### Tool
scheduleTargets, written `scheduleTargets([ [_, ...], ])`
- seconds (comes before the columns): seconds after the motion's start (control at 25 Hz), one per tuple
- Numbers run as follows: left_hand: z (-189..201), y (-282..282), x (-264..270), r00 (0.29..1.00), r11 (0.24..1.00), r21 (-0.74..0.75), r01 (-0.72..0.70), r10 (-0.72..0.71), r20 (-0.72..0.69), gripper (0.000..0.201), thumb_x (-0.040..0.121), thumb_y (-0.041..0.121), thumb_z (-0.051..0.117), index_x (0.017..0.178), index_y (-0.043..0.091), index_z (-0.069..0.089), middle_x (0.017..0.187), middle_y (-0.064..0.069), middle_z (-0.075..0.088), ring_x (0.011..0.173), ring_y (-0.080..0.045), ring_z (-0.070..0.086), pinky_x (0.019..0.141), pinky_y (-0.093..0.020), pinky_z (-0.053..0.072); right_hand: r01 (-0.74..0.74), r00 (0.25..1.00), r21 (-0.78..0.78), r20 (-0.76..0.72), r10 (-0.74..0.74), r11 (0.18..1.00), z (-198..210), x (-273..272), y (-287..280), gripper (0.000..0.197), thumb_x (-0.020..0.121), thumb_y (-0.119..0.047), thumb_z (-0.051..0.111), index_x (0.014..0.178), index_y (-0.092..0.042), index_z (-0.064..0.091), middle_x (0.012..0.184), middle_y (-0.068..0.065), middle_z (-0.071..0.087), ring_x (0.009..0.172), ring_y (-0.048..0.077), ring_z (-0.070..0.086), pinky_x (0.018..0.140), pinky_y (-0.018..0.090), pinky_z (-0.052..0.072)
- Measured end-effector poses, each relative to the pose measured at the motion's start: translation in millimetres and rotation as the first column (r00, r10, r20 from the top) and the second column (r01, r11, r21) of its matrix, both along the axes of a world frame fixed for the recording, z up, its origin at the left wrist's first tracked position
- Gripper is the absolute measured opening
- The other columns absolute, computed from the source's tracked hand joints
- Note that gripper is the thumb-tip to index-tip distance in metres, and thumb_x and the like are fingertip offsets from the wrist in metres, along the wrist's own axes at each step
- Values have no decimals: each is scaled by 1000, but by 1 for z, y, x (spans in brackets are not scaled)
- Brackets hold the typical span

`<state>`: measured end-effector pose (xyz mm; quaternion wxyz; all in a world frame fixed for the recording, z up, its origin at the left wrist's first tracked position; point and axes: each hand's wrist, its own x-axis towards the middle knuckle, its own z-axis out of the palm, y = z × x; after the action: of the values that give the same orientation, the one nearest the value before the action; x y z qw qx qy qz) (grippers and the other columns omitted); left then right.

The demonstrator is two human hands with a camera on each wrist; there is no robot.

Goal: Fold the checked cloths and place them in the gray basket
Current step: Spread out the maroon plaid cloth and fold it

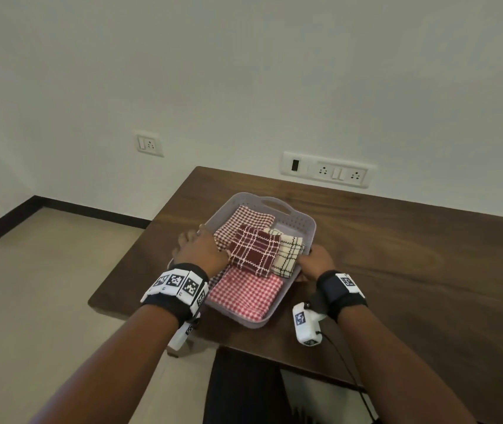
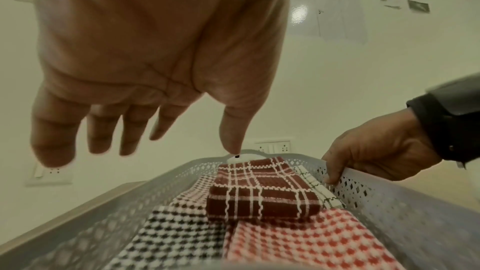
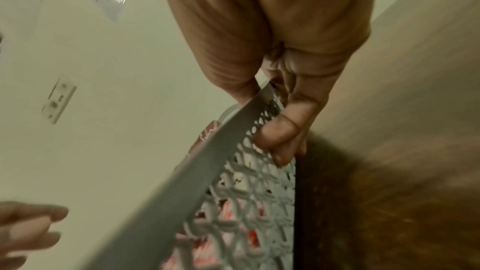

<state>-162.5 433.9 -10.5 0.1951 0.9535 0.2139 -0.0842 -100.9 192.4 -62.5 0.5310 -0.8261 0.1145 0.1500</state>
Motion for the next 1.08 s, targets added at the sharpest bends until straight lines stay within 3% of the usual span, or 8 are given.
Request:
scheduleTargets([
  [0.12, 7, -45, -28, 998, 992, -107, -69, 70, 4, 109, 82, 51, 68, 156, 12, -2, 164, -16, -6, 151, -39, -3, 118, -60, 13, 177, 984, 226, -19, -177, 958, 2, -26, -57, 13, 90, 3, 57, 97, -3, 67, 90, 16, 72, 68, 27, 71, 44, 28, 56],
  [0.2, 5, -84, -34, 995, 945, -316, -89, 71, -67, 108, 81, 50, 70, 156, 11, 2, 164, -18, -6, 150, -42, 3, 117, -55, 17, 288, 955, 388, -48, -293, 876, 4, -39, -98, 23, 91, 6, 54, 108, -3, 66, 101, 16, 72, 86, 33, 72, 49, 32, 58],
  [0.32, 4, -156, -31, 996, 823, -561, -84, 52, -72, 52, 89, 26, 65, 132, 1, 48, 132, -21, 56, 110, -36, 63, 94, -45, 55, 407, 899, 532, -90, -429, 743, 13, -54, -156, 35, 92, 11, 50, 121, -5, 60, 112, 15, 69, 102, 35, 68, 52, 35, 61],
  [0.36, 7, -180, -24, 999, 804, -593, -46, 31, -36, 33, 88, 19, 63, 116, 3, 58, 119, -19, 65, 93, -32, 69, 81, -44, 61, 432, 880, 567, -96, -464, 701, 14, -55, -176, 37, 92, 12, 50, 123, -5, 59, 114, 15, 69, 104, 35, 68, 54, 35, 62],
  [0.44, 8, -224, -1, 999, 806, -591, 42, -34, 25, 22, 84, 16, 59, 103, 5, 64, 109, -16, 69, 83, -30, 71, 70, -42, 63, 477, 839, 596, -90, -537, 646, 13, -51, -215, 39, 91, 12, 52, 126, -5, 58, 116, 15, 69, 105, 33, 67, 55, 34, 62],
  [0.72, -19, -342, 139, 965, 837, -487, 250, -259, 49, 31, 74, 22, 55, 95, 5, 68, 100, -15, 73, 88, -33, 71, 81, -41, 60, 655, 691, 537, -141, -709, 532, -24, 24, -337, 38, 89, 8, 55, 127, 3, 54, 122, 24, 64, 99, 40, 69, 56, 30, 61],
  [0.88, -43, -370, 224, 945, 836, -457, 304, -325, 34, 21, 83, 18, 56, 96, 7, 68, 99, -12, 72, 90, -30, 69, 83, -40, 58, 728, 598, 532, -185, -780, 432, -50, 86, -360, 53, 76, 4, 67, 127, 3, 51, 130, 22, 54, 102, 40, 67, 63, 41, 63],
  [1.08, -48, -366, 276, 947, 828, -485, 283, -322, 3, 14, 85, 17, 58, 94, 9, 65, 99, -9, 71, 94, -28, 67, 83, -38, 55, 771, 557, 517, -264, -787, 372, -28, 127, -348, 46, 85, 4, 68, 127, 5, 49, 118, 19, 64, 101, 38, 67, 59, 34, 62],
])
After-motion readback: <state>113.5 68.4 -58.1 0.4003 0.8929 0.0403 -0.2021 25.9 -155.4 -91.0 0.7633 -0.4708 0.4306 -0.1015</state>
